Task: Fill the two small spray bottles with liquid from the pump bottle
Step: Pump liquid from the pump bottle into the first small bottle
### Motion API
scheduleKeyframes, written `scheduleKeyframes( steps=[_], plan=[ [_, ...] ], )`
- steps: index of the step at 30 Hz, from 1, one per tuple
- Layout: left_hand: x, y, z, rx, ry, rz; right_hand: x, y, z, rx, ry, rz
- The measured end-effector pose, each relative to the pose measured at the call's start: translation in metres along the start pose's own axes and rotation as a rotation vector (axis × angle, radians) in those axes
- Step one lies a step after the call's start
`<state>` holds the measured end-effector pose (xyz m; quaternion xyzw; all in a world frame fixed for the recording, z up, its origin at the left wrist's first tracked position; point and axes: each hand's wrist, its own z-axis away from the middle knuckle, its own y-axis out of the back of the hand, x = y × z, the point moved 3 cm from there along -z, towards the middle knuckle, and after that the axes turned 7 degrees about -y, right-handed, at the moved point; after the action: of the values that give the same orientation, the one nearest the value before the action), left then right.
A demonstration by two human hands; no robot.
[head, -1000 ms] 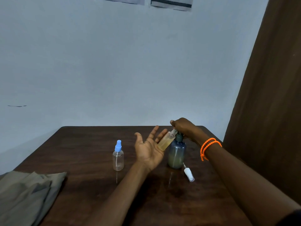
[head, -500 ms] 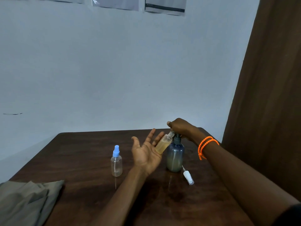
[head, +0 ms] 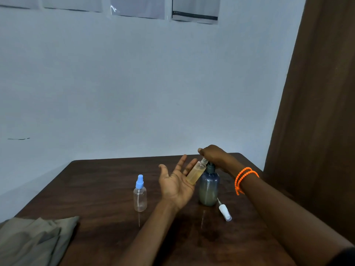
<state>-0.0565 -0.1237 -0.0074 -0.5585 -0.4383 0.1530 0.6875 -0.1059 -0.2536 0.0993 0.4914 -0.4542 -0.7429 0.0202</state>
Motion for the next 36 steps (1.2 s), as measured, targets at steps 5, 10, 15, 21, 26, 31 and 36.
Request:
scheduleKeyframes(
  steps=[5,10,15,21,26,31,36],
  plan=[
    [0.001,0.001,0.001,0.005,-0.009,-0.021,0.007,-0.004,0.001,0.005,-0.014,-0.01],
    [0.0,0.001,0.001,0.001,-0.001,-0.018,0.002,0.001,0.0,-0.023,-0.036,-0.089],
    [0.0,0.0,0.001,-0.006,0.004,-0.014,0.012,-0.005,-0.001,-0.035,-0.065,-0.165],
    [0.0,0.003,-0.001,-0.003,-0.001,-0.033,0.002,0.0,0.0,-0.045,-0.024,-0.117],
    [0.002,0.001,-0.002,-0.014,-0.003,-0.033,0.006,-0.004,-0.005,-0.008,-0.003,-0.07],
    [0.001,0.001,0.001,-0.005,-0.009,-0.047,0.006,-0.002,-0.001,-0.004,-0.01,-0.028],
    [0.001,0.003,-0.001,-0.008,-0.004,-0.037,0.003,0.0,-0.002,-0.025,-0.012,-0.086]
  ],
)
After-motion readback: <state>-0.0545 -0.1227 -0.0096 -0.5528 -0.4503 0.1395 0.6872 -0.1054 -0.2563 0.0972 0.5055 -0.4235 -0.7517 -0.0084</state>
